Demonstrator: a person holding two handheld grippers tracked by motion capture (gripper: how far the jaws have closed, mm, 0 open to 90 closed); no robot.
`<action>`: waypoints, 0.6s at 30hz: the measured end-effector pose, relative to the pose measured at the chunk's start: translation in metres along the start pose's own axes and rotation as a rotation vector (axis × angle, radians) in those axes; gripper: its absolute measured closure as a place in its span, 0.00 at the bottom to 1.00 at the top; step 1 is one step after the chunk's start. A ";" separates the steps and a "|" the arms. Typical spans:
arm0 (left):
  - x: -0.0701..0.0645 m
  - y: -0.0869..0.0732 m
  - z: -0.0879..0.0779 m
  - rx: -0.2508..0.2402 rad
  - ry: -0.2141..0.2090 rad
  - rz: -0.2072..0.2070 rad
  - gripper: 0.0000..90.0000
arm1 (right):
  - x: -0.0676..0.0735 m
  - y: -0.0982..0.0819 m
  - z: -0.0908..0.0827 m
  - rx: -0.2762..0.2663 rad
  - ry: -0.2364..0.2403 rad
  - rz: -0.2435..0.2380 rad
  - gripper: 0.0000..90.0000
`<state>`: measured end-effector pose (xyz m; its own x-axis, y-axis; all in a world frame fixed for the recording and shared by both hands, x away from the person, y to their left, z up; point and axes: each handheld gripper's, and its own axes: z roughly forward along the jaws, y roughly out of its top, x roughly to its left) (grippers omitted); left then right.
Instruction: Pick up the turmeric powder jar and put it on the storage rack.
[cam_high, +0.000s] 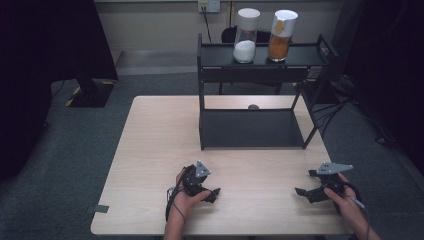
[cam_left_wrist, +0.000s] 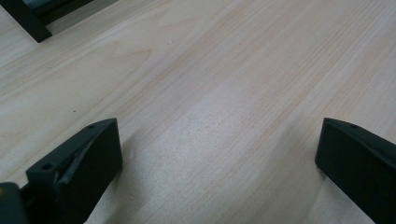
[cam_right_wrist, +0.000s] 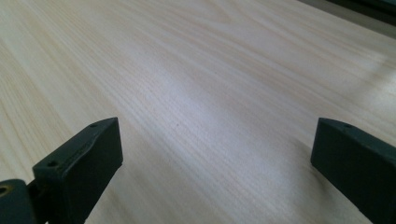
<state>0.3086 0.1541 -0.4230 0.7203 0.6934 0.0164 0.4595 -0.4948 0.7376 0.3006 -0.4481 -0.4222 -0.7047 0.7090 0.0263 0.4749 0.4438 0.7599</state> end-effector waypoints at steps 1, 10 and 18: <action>0.000 0.000 0.000 0.000 0.000 0.000 0.00 | 0.001 0.000 0.000 0.004 -0.005 -0.007 0.01; 0.000 0.000 0.000 0.000 0.000 0.000 0.00 | 0.009 -0.002 -0.003 0.030 -0.030 -0.041 0.00; 0.000 0.000 0.000 0.000 0.000 0.000 0.00 | 0.012 -0.002 -0.004 0.039 -0.040 -0.049 0.00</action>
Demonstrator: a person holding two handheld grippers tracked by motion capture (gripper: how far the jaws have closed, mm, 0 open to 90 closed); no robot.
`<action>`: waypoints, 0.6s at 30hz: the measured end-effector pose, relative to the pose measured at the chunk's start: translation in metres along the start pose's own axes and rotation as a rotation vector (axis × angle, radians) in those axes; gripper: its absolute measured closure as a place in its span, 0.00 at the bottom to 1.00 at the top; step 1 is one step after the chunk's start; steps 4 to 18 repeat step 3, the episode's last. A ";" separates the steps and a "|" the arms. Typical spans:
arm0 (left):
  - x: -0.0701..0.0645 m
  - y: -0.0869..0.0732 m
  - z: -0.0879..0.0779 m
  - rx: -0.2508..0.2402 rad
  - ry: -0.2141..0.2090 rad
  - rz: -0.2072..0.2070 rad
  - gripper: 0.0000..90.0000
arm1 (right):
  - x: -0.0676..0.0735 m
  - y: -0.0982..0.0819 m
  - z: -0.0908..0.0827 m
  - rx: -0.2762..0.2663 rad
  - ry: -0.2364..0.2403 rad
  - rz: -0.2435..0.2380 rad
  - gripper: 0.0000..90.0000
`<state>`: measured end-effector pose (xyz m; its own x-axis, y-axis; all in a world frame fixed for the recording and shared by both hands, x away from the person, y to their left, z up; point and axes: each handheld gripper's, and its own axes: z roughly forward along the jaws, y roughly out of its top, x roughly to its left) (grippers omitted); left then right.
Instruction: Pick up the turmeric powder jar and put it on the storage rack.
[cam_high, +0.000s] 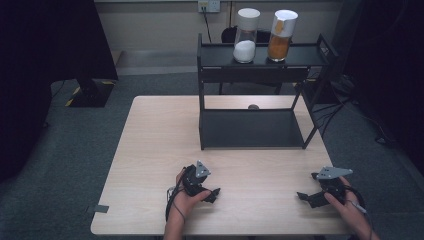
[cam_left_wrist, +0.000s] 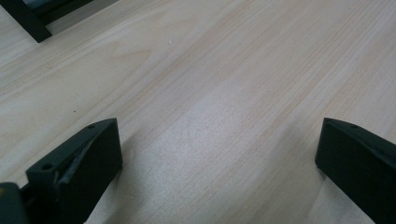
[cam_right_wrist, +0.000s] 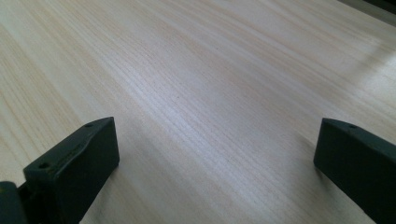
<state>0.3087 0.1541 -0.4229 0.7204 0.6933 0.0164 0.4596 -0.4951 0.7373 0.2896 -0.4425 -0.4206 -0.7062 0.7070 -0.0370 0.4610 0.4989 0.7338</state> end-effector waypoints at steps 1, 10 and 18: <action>0.000 0.000 0.000 0.000 0.000 0.000 0.00 | 0.000 0.000 0.000 0.000 0.000 0.001 0.00; 0.000 0.000 0.000 0.001 0.000 0.001 0.00 | 0.000 0.000 0.000 0.000 0.001 0.001 0.00; 0.000 0.000 0.000 0.001 0.000 0.001 0.00 | 0.000 0.000 0.000 0.000 0.001 0.001 0.00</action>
